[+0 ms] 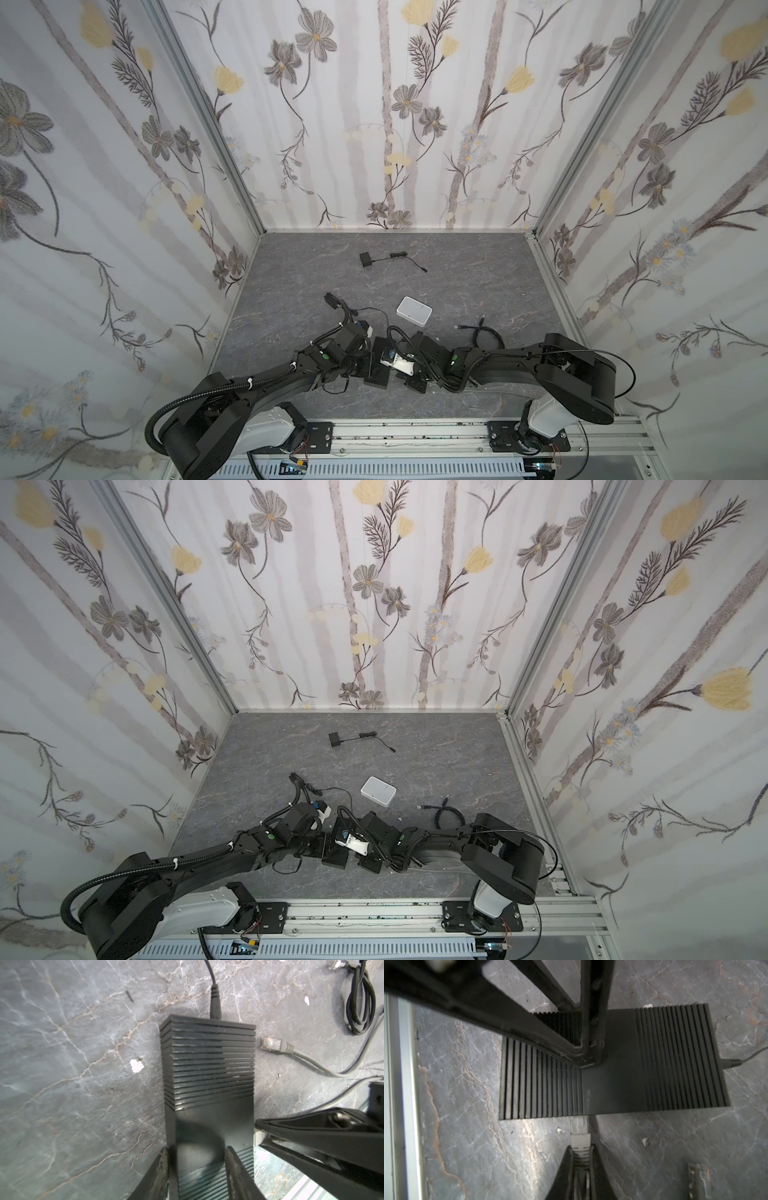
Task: Insert the plug into the switch port
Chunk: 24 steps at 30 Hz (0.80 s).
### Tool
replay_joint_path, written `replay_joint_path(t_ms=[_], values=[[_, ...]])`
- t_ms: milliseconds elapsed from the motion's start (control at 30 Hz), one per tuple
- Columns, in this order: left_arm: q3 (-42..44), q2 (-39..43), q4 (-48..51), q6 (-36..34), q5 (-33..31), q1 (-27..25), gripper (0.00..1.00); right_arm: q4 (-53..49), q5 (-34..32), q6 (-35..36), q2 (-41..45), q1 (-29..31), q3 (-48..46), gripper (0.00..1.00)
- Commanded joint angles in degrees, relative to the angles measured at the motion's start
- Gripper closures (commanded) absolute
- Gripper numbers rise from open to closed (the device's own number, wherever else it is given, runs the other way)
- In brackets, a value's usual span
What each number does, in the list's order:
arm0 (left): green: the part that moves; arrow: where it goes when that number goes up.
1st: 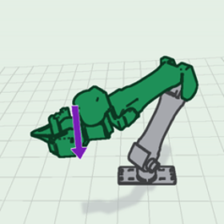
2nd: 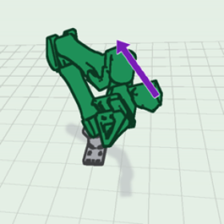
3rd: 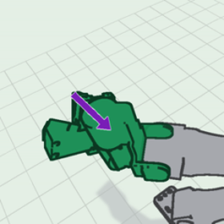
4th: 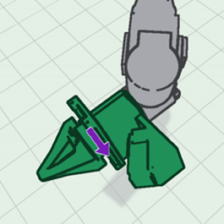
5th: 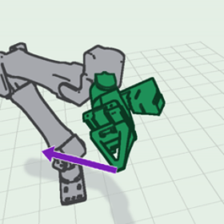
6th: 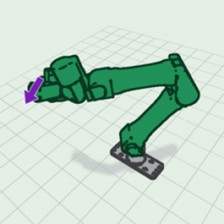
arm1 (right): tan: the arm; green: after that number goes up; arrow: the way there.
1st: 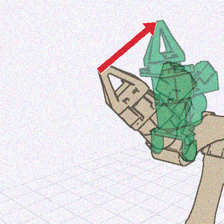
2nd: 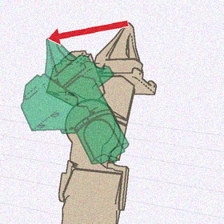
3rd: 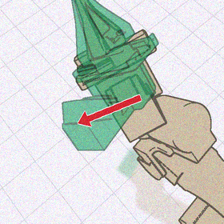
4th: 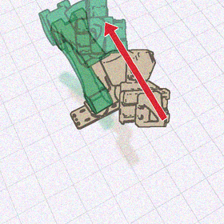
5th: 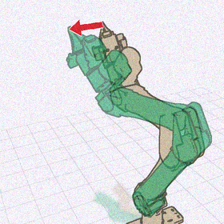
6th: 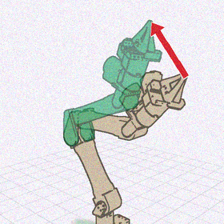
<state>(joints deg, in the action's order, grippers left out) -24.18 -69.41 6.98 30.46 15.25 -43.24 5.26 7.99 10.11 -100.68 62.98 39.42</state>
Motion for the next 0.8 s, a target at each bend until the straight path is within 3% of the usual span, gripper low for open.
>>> replay_joint_path(t_ms=[0, 233, 433, 767], values=[[0.37, -1.61, 0.46, 0.44, 10.23, -1.56, 0.59, 28.45, 2.69, 0.76, 0.83, 0.04, 4.42, 0.96], [0.30, -1.78, -0.20, 0.46, 9.98, -2.29, 0.59, 28.20, 7.88, -0.03, -3.40, 0.21, 7.49, 0.97], [0.48, -2.22, -0.30, 0.23, 9.99, -2.28, 0.58, 29.89, 5.93, -0.41, 0.38, 0.59, 7.63, 0.96], [0.54, -1.91, 0.24, 0.31, 9.42, -2.27, 0.58, 42.94, 5.46, -5.42, -1.03, 0.70, -0.67, 0.98]])
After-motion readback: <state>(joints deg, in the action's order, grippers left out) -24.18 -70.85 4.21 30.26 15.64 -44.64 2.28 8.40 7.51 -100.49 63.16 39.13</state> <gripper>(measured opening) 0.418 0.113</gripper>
